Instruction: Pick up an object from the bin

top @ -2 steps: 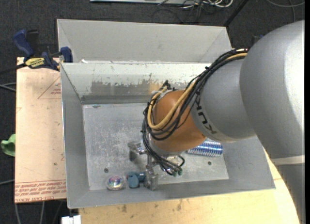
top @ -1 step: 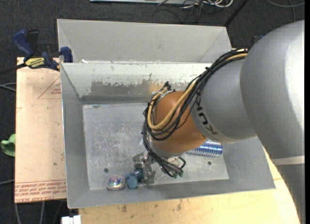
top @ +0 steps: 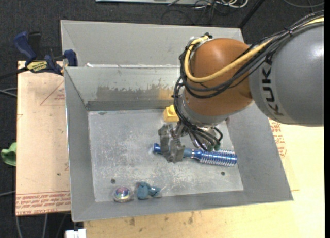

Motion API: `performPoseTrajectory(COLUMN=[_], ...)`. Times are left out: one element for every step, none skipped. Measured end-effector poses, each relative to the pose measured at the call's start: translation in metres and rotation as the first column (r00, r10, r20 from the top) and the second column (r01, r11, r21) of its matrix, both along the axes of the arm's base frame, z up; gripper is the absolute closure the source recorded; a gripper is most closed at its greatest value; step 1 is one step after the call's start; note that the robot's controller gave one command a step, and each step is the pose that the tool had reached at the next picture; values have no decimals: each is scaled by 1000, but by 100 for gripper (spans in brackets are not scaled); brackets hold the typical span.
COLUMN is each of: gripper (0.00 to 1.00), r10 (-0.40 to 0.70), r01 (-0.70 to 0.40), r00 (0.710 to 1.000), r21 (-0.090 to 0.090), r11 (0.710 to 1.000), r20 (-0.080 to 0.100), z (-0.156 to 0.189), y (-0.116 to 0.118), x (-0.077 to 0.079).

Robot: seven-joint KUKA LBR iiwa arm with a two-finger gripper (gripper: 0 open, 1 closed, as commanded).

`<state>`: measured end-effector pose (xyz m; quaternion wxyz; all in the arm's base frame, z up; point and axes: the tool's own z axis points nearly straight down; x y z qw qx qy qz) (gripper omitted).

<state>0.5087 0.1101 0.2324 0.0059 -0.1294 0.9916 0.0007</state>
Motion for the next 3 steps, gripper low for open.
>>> performPoseTrajectory(gripper=[0,0,0], r10=[1,235,246], r01=[-1,-235,-246], r00=[1000,972,969], r21=[-1,-1,-2], r11=[1000,972,969], r20=[-9,-15,11], z=[-4,-71,-162], y=[0,30,19], x=[-2,-22,-23])
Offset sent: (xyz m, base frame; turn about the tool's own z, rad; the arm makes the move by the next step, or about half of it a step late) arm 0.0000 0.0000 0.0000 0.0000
